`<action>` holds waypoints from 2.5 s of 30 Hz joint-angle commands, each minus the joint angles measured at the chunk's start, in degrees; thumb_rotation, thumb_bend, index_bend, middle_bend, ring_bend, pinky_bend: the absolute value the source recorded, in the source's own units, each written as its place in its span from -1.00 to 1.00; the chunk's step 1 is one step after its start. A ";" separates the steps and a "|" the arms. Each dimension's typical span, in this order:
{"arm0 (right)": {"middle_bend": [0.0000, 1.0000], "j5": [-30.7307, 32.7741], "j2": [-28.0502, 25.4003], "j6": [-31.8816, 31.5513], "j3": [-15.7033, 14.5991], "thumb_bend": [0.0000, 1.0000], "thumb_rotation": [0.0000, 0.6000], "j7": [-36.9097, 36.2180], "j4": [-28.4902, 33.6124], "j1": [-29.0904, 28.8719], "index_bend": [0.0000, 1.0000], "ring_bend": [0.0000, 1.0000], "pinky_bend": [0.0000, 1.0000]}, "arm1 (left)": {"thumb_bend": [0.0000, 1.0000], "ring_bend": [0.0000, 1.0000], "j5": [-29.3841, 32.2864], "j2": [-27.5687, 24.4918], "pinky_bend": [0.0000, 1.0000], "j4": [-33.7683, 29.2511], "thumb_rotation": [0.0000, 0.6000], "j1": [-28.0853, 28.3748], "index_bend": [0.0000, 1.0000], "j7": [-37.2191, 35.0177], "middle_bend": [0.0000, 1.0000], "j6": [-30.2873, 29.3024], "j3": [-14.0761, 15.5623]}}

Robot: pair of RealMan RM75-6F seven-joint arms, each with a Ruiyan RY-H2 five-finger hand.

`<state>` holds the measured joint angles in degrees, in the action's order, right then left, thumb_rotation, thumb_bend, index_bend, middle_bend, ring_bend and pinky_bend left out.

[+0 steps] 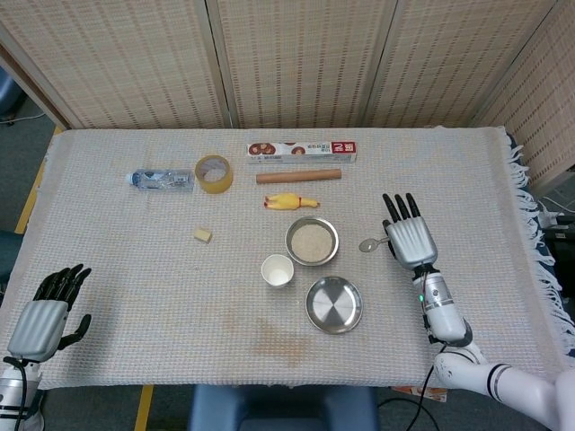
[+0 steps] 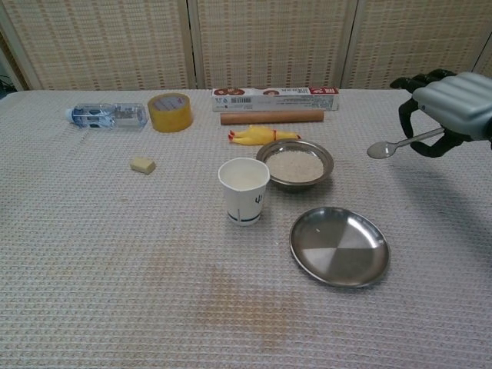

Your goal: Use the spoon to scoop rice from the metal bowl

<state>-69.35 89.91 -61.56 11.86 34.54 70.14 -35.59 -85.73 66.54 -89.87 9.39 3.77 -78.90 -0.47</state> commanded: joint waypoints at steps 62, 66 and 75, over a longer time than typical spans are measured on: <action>-0.95 10.05 15.42 9.37 2.08 -0.32 1.00 18.49 -10.20 -15.66 0.41 -1.00 -1.00 | -0.16 -1.00 0.10 -0.13 -0.80 0.60 1.00 -0.03 -1.00 -0.81 -1.00 0.18 0.05; -0.95 11.52 14.78 9.31 2.57 -0.32 1.00 17.65 -9.29 -15.58 0.41 -1.00 -1.00 | -0.16 -1.00 0.07 -0.12 -0.80 0.63 1.00 -0.06 -1.00 -0.85 -1.00 0.09 0.04; -0.95 17.98 12.58 10.86 6.28 -0.32 1.00 8.31 -4.78 -13.61 0.41 -1.00 -1.00 | -0.16 -1.00 0.18 -0.15 -0.79 0.46 1.00 -0.28 -1.00 -1.15 -1.00 -0.40 -0.12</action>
<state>-53.46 103.36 -51.61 16.96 45.21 63.97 -49.96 -85.52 66.39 -89.40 9.12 2.61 -79.27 -0.61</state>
